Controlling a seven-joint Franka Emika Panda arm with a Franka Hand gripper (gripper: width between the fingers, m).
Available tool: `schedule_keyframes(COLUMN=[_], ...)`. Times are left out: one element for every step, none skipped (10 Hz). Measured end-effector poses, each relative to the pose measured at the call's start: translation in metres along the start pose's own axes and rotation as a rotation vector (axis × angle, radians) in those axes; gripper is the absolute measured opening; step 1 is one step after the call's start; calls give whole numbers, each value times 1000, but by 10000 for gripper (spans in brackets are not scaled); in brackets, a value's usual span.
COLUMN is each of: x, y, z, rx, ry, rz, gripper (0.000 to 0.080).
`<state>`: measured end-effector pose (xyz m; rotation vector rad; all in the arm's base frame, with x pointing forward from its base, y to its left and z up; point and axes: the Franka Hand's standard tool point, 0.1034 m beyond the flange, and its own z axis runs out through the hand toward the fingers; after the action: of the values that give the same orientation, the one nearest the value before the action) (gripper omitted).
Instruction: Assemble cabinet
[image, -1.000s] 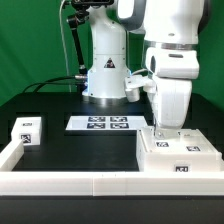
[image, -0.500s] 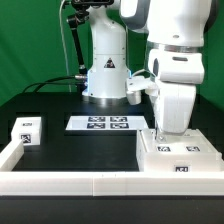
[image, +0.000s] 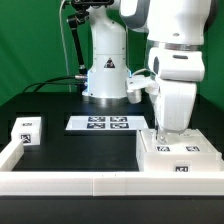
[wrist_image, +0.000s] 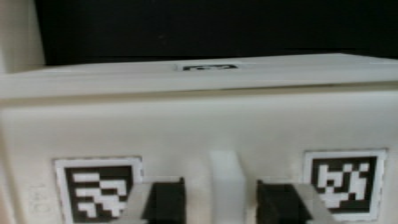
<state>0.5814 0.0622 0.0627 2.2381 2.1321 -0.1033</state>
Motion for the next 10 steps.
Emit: schedule_keyframes(x=[-1,-4,-9,-13,-19,-23,-22,-13,2,16], y=[-2,-6,-12,-18,-25,-34,-44,-56,-64,-68], z=[-4,-11,-19,-24,-28,-30,-32,-32,-32,-34], rx=[-11,-26,-51,-65,-78,-92,-112,-111,-110,-123], ry=[2,2,5,11,15,23,42,53,60,83], rz=[0,7,22,83,168,249,344,442,514,576], gripper=[285,467,628,628,766,766,792,792,798,797])
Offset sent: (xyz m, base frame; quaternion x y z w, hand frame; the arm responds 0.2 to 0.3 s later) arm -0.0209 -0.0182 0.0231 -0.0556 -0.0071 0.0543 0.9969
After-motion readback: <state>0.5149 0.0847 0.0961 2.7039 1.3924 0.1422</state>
